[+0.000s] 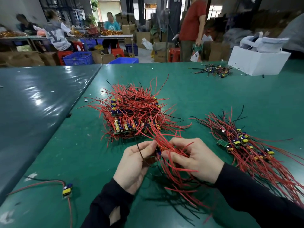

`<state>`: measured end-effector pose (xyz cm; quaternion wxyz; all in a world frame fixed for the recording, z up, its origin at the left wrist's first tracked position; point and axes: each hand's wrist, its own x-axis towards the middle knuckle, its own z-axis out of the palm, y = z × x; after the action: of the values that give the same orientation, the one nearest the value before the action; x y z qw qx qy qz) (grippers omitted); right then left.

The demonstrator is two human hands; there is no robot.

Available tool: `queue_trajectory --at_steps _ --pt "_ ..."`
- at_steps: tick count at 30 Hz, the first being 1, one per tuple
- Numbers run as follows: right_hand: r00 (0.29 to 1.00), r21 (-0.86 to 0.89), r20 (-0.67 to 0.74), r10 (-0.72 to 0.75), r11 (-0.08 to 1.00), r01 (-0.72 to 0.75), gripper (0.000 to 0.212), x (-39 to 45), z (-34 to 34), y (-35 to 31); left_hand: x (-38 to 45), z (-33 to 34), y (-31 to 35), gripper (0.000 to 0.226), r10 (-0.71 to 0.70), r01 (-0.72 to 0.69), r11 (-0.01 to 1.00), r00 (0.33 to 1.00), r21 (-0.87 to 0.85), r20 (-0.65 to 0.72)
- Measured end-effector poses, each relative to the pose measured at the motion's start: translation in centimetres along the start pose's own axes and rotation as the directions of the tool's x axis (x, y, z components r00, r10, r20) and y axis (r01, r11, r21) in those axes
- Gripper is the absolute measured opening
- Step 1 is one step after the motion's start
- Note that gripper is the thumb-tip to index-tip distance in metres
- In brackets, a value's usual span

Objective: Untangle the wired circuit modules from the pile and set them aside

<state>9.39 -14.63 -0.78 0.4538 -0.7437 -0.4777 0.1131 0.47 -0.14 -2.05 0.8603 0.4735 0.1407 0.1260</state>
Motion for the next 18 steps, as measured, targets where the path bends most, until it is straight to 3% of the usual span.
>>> queue_trajectory --at_steps 7,11,15,18 --pt "0.997 0.064 0.078 -0.024 0.998 0.019 0.016 -0.2 -0.8 0.1 0.1 -0.1 0.1 0.021 -0.124 0.123 0.992 0.989 0.012 0.077" --pt "0.986 0.178 0.161 -0.034 0.984 0.005 0.016 -0.3 -1.2 0.0 -0.1 -0.2 0.6 0.020 -0.274 0.291 0.951 0.951 -0.107 0.146" --pt "0.986 0.064 0.168 0.014 0.998 -0.025 0.033 0.0 -2.0 0.4 0.1 -0.9 1.4 0.015 -0.217 0.217 0.974 0.976 -0.059 0.005" --pt "0.989 -0.107 0.086 0.117 0.988 -0.108 0.028 0.7 -3.6 1.2 0.7 -1.7 2.0 0.012 -0.112 0.093 0.991 0.974 -0.100 -0.199"
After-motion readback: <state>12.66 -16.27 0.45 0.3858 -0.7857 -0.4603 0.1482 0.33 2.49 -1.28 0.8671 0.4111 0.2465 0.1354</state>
